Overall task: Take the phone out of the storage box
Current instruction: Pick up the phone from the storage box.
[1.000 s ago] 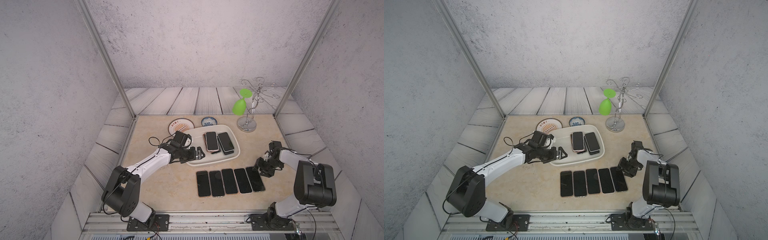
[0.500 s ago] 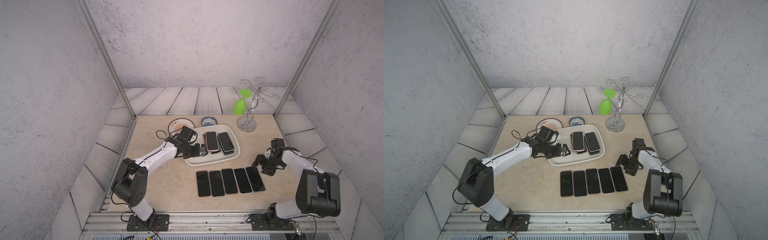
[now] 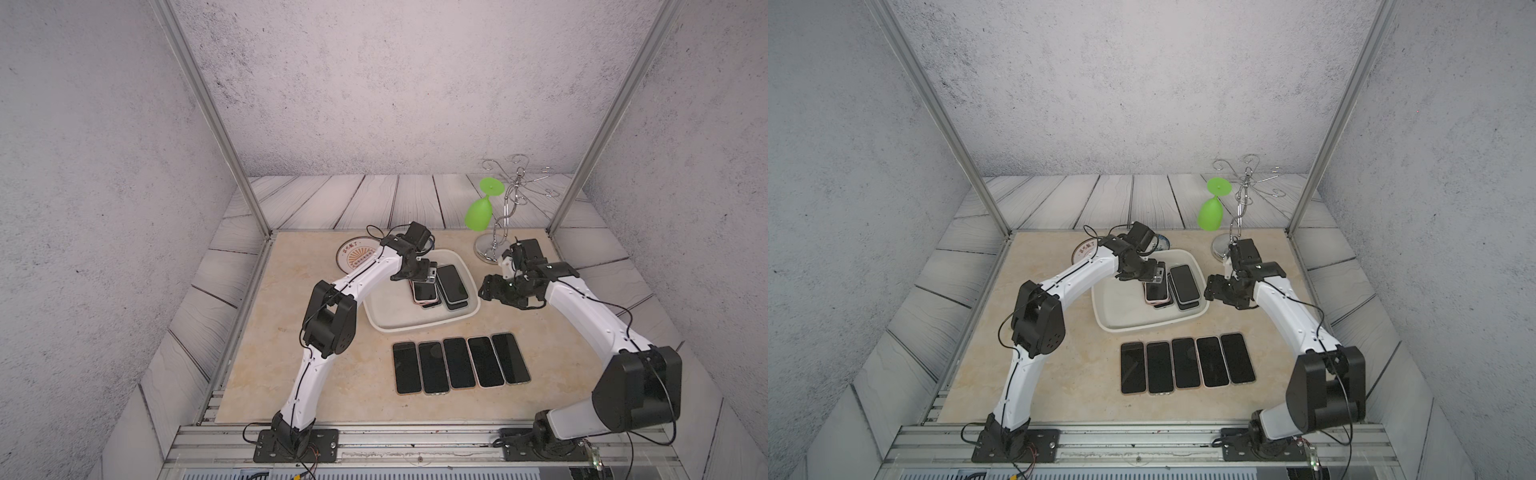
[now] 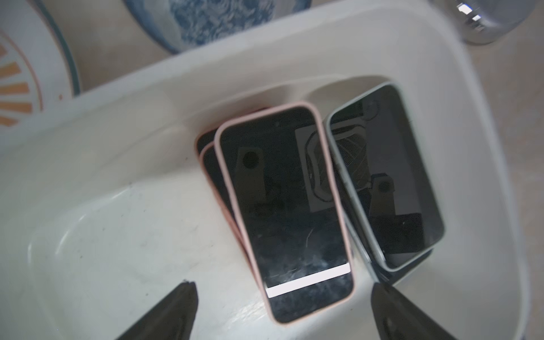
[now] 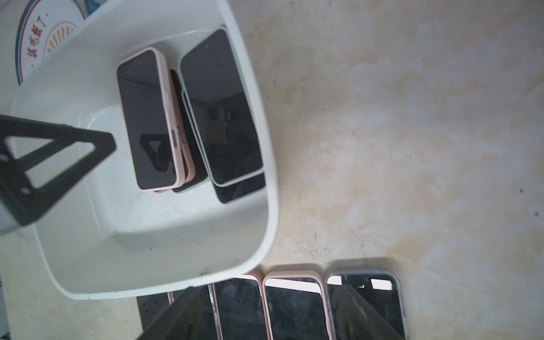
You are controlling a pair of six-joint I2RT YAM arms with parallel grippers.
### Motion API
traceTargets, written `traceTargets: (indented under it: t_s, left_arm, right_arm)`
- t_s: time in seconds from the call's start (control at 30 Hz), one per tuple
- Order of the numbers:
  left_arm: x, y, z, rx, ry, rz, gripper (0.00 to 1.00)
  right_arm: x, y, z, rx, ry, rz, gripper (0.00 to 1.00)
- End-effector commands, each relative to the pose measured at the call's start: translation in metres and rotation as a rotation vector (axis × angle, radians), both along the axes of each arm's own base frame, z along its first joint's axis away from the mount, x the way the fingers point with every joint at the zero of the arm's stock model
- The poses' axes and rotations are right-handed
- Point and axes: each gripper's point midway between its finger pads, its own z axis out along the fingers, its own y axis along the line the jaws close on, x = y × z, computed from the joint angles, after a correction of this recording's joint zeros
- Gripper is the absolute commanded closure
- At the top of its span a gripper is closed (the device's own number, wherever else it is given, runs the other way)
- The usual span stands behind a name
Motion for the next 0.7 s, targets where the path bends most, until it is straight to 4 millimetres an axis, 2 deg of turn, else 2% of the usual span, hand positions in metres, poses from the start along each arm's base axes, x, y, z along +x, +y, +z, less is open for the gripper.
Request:
traceTargets:
  t_s: [0.0,0.13,0.27,0.43,0.67]
  left_arm:
    - [-0.012,0.043,0.035,0.032,-0.074,0.113,0.02]
    - [-0.037,0.087,0.070,-0.007,-0.148,0.172,0.02]
    - [-0.062,0.115,0.090,-0.058,-0.188,0.199,0.02]
    - [-0.087,0.134,0.092,-0.076,-0.164,0.198,0.02]
    - [-0.103,0.148,0.084,-0.088,-0.150,0.205,0.02]
  right_arm:
    - [0.026,0.022,0.005,-0.058,-0.039,0.070,0.22]
    - [0.050,0.072,0.005,-0.102,-0.066,0.185,0.14]
    - [0.071,0.114,-0.006,-0.216,-0.070,0.257,0.07]
    - [0.096,0.131,-0.035,-0.302,-0.034,0.233,0.01]
    - [0.103,0.151,-0.063,-0.356,-0.006,0.254,0.01]
